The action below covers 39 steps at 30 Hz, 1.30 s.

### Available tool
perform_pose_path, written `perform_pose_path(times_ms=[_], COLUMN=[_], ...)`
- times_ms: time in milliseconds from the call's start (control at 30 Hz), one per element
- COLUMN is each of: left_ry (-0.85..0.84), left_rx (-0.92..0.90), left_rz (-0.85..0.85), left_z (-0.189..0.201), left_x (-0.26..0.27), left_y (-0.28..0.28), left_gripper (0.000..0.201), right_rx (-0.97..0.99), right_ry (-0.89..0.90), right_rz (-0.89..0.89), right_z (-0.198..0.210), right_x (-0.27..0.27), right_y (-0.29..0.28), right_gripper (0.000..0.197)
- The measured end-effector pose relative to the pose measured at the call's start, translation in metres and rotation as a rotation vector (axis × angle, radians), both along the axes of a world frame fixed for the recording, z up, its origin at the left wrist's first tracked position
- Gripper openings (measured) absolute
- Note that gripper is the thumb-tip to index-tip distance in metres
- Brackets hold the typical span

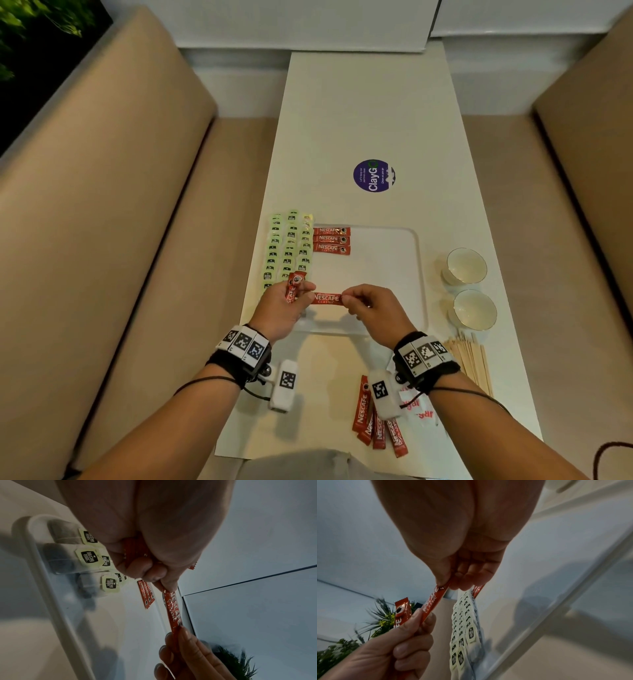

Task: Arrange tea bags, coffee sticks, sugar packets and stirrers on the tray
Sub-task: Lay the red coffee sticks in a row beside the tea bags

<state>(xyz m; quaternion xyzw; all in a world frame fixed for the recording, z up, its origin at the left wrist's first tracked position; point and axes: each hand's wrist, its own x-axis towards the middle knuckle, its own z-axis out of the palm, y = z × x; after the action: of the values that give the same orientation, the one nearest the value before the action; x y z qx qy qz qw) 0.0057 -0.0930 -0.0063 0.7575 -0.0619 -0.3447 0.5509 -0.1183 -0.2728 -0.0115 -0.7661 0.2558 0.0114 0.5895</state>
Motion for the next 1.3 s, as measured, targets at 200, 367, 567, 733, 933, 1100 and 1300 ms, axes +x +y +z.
perform_pose_path(times_ms=[200, 367, 567, 733, 933, 1100, 1300], left_ry=[-0.09, -0.105, 0.008, 0.003, 0.039, 0.06, 0.055], left_rx=[0.11, 0.122, 0.156, 0.167, 0.169, 0.196, 0.202], left_rz=[-0.13, -0.15, -0.124, -0.101, -0.105, -0.087, -0.07], left_z=[-0.001, 0.007, 0.005, 0.0, -0.009, -0.019, -0.023], left_x=[0.005, 0.011, 0.024, 0.039, 0.051, 0.062, 0.069], left_y=[-0.007, -0.019, -0.026, -0.023, -0.017, -0.013, -0.014], left_gripper=[0.01, 0.016, 0.019, 0.025, 0.028, 0.031, 0.028], right_rx=[0.062, 0.024, 0.028, 0.02, -0.155, -0.178, -0.136], right_ry=[-0.006, 0.026, 0.031, 0.149, 0.29, 0.299, 0.291], right_rz=[-0.041, -0.096, -0.159, -0.237, -0.219, -0.23, -0.294], right_z=[0.001, -0.009, -0.018, -0.028, -0.045, -0.051, -0.056], right_x=[0.005, 0.009, 0.017, 0.031, 0.053, 0.073, 0.093], right_y=[-0.006, -0.017, -0.036, -0.054, -0.059, -0.058, -0.054], right_gripper=[0.008, 0.01, 0.013, 0.018, 0.015, 0.012, 0.01])
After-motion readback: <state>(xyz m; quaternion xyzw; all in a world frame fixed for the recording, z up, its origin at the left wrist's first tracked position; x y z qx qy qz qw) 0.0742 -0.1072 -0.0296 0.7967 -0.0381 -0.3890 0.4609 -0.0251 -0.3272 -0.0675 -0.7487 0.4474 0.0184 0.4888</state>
